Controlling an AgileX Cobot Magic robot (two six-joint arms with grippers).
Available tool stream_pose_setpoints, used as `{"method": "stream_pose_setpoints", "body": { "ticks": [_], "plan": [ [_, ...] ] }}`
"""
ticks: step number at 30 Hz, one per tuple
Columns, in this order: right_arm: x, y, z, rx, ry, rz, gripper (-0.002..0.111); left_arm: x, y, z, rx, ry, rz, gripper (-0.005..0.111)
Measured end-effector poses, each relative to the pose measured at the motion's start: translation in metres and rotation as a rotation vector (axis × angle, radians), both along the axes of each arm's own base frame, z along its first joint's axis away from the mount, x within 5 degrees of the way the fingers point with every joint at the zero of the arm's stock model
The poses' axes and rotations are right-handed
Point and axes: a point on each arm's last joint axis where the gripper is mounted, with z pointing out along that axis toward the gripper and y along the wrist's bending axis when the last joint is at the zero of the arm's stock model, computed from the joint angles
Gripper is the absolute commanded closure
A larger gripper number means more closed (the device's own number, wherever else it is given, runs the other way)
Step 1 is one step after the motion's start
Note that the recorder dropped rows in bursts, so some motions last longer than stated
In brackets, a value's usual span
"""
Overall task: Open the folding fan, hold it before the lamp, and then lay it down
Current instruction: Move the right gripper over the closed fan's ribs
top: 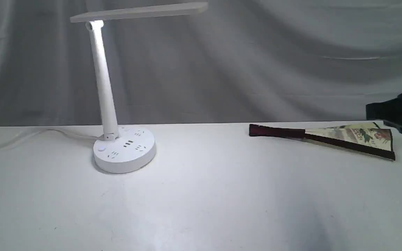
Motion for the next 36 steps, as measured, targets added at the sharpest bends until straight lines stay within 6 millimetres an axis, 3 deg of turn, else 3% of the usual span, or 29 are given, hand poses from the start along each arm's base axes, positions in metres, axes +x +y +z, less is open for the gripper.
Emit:
{"method": "stream_pose_setpoints", "body": {
  "ticks": [4,12,17,27,32,36],
  "plan": [
    [0.018,-0.005,-0.022,-0.012,0.001,-0.015,0.083,0.015,-0.001,-0.011,0.003,0.056,0.001,0.106],
    [0.031,-0.007,-0.069,0.017,0.163,-0.003,0.083,0.014,0.001,-0.022,0.072,0.171,-0.029,0.106],
    [0.041,-0.009,-0.071,0.019,0.182,0.007,0.084,0.013,0.001,-0.023,0.079,0.175,-0.035,0.106],
    [0.117,-0.019,-0.053,0.044,0.18,0.042,0.084,0.014,0.001,-0.02,0.098,0.174,-0.052,0.107],
    [0.149,-0.023,-0.063,0.076,0.168,0.038,0.084,0.017,-0.002,-0.012,0.036,0.209,-0.037,0.107],
    [0.171,-0.027,-0.084,0.112,0.177,0.013,0.084,0.023,-0.007,-0.014,0.004,0.265,-0.072,0.107]
  ]
}}
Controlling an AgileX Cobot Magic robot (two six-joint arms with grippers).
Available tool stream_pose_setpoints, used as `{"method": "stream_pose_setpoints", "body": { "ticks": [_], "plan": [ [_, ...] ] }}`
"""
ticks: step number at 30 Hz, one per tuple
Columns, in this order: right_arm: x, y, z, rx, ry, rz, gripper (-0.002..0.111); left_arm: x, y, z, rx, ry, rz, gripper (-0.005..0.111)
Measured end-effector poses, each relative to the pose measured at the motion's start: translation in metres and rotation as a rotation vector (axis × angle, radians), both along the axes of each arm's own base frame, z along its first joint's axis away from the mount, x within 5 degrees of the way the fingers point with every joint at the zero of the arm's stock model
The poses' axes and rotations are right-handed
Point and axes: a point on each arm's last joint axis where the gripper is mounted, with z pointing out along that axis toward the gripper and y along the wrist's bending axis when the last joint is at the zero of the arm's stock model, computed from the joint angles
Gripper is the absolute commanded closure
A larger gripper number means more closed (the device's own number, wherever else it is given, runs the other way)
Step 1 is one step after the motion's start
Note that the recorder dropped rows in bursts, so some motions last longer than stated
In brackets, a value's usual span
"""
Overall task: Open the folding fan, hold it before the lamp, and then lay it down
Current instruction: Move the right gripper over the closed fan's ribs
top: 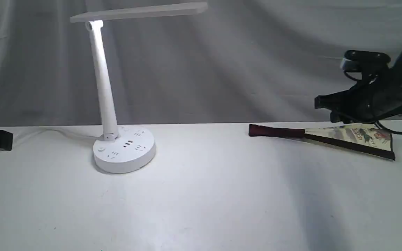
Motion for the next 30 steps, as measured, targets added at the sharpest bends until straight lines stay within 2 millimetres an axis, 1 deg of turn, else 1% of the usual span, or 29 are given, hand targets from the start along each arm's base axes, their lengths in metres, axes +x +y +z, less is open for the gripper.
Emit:
{"method": "stream_pose_setpoints", "body": {
  "ticks": [5,10,12,14,20,23,30],
  "plan": [
    [0.02,-0.003,-0.025,0.024,0.031,-0.008,0.084,0.011,-0.009,-0.007,-0.067,0.05,-0.044,0.107],
    [0.039,-0.005,-0.037,0.069,0.058,-0.027,0.084,0.017,-0.013,-0.015,-0.086,0.073,-0.059,0.107],
    [0.045,-0.006,-0.043,0.082,0.067,-0.034,0.086,0.018,-0.016,-0.017,-0.084,0.078,-0.071,0.107],
    [0.05,-0.006,-0.044,0.089,0.062,-0.039,0.088,0.019,-0.021,-0.02,-0.082,0.085,-0.09,0.107],
    [0.057,-0.009,-0.051,0.082,0.048,-0.043,0.088,0.018,-0.043,-0.024,-0.067,0.093,-0.183,0.107],
    [0.059,-0.01,-0.056,0.076,0.031,-0.051,0.088,0.018,-0.048,-0.025,-0.066,0.094,-0.199,0.107],
    [0.062,-0.012,-0.072,0.071,0.025,-0.062,0.088,0.018,-0.048,-0.025,-0.066,0.092,-0.202,0.107]
  ]
}}
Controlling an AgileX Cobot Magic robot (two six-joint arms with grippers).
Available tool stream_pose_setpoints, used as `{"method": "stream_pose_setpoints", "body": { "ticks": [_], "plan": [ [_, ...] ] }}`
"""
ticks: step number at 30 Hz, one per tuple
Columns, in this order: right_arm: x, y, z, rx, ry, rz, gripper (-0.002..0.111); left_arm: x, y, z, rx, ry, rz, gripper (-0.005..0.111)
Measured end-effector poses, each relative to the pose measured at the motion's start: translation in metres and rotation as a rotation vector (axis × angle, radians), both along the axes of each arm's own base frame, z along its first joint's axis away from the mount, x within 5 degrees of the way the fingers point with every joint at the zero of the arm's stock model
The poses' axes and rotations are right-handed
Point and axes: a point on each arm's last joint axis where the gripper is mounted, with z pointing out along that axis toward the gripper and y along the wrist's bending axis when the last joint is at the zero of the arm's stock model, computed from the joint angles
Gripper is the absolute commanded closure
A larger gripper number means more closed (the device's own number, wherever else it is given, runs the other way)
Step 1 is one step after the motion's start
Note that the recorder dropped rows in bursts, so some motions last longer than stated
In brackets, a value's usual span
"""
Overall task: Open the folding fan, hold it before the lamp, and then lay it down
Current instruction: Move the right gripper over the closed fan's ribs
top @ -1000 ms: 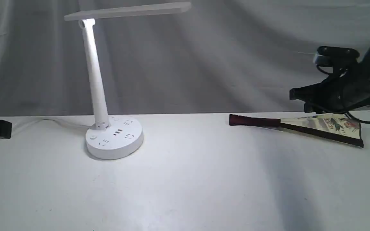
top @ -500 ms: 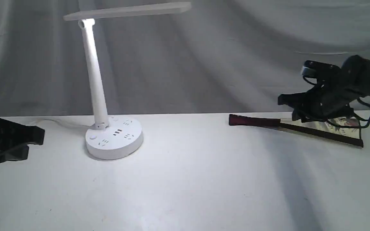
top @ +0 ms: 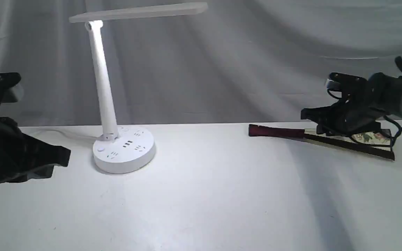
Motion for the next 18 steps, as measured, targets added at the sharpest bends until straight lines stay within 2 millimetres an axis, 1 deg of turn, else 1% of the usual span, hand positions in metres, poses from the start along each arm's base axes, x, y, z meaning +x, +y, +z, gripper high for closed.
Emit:
{"method": "stream_pose_setpoints", "body": {
  "ticks": [6,13,18],
  "plan": [
    [0.0023,-0.0013,-0.0112,-0.006,-0.011,-0.011,0.088,0.0002,0.0,0.0001,0.001,-0.002,-0.001,0.107],
    [0.0057,-0.0032,-0.0115,0.024,-0.055,-0.075,0.088,0.0002,0.0,0.0001,0.001,-0.002,-0.001,0.107],
    [0.0076,-0.0043,-0.0107,0.02,-0.083,-0.088,0.088,0.0002,0.0,0.0001,0.001,-0.002,-0.001,0.107]
  ]
}}
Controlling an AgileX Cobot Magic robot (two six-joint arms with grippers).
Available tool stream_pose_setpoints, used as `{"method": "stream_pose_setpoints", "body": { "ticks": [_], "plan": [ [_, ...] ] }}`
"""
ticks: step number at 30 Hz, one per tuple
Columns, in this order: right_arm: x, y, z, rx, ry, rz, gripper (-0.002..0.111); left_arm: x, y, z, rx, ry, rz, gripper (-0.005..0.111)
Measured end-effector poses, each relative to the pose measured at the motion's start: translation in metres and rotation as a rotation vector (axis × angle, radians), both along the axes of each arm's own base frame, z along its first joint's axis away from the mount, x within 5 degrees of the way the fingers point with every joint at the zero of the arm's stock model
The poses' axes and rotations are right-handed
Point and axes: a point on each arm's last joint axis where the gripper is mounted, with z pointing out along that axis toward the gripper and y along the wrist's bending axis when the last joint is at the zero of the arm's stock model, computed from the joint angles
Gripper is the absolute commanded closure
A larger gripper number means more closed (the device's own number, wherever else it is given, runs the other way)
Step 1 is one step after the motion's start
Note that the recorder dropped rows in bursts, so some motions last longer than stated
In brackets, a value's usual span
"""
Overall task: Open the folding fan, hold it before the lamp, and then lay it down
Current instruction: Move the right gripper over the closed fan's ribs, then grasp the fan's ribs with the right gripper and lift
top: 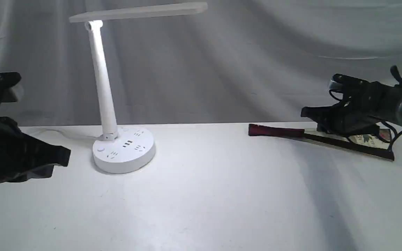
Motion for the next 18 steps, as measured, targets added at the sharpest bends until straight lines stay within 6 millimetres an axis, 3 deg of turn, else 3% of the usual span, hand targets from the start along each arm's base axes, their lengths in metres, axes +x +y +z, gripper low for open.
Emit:
{"method": "stream_pose_setpoints", "body": {
  "ticks": [18],
  "plan": [
    [-0.0099,0.006,-0.0064,0.052,0.155,0.044,0.089,0.0,0.0,0.0,0.0,0.0,0.0,0.107]
  ]
}}
